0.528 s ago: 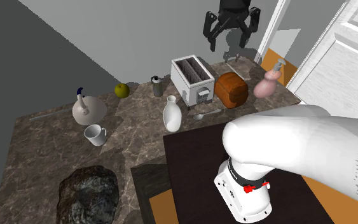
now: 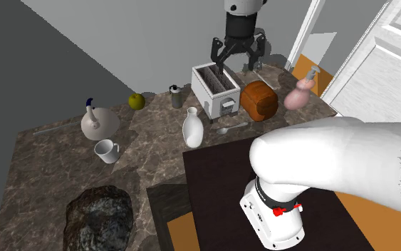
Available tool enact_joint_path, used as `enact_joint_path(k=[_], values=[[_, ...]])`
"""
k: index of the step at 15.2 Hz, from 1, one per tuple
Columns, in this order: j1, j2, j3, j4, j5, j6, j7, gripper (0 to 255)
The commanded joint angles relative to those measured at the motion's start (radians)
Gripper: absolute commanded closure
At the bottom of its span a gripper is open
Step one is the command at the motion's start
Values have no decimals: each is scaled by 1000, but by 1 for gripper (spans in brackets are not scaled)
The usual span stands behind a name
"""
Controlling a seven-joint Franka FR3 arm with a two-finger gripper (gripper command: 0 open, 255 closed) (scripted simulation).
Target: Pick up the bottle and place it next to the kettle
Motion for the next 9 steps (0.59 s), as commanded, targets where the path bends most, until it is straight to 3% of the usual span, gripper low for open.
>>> enact_joint_path(k=[1, 9], values=[[10, 33, 22, -34, 15, 74, 19, 0], [38, 271, 116, -92, 50, 383, 100, 0]])
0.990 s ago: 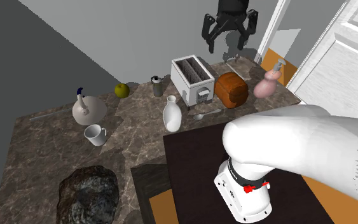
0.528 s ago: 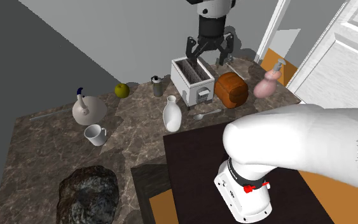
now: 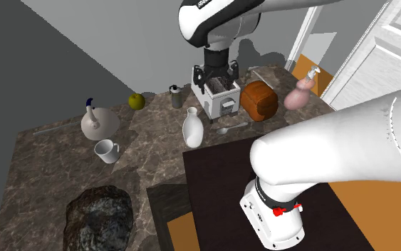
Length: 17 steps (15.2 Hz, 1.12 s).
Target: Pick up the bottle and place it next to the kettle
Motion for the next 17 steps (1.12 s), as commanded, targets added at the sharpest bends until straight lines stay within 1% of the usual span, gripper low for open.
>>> enact_joint_path(k=[1, 4, 7, 9, 12, 17], values=[[7, 75, 28, 0, 5, 80, 28, 0], [10, 193, 62, 10, -4, 193, 68, 0], [9, 321, 93, 34, -34, 300, 118, 0], [8, 410, 108, 58, -68, 365, 160, 0], [15, 547, 118, 105, -140, 452, 234, 0], [23, 615, 106, 104, -183, 517, 267, 0]])
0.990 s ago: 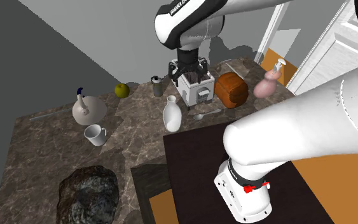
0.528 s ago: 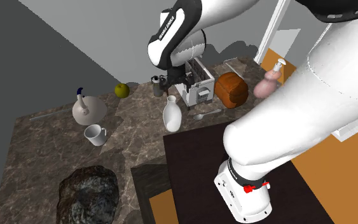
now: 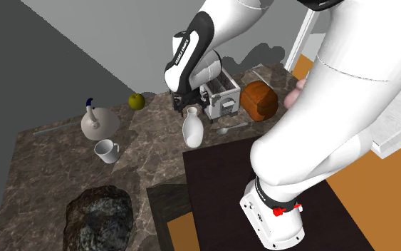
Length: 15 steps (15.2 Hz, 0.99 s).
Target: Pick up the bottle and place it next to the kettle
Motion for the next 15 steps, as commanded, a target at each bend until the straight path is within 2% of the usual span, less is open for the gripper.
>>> enact_joint_path(k=[1, 3, 11, 12, 15], values=[[2, 31, -7, 0, -21, 30, 13, 0], [8, 68, -18, -1, -47, 66, 32, 0], [8, 68, -18, -1, -47, 66, 32, 0], [8, 68, -18, -1, -47, 66, 32, 255], [8, 68, -18, -1, -47, 66, 32, 255]])
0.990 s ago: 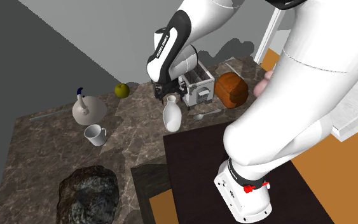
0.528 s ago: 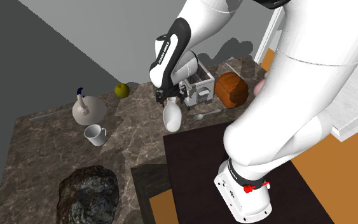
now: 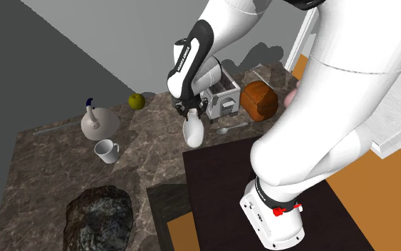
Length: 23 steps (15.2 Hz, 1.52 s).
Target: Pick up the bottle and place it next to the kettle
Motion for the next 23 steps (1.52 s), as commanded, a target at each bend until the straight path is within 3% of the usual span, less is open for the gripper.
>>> enact_joint_path(k=[1, 6, 23], values=[[0, 1, 0, -1, 0, -1, 0, 255], [0, 1, 0, -1, 0, -1, 0, 255], [-14, -244, 34, 13, 144, -246, -103, 255]])
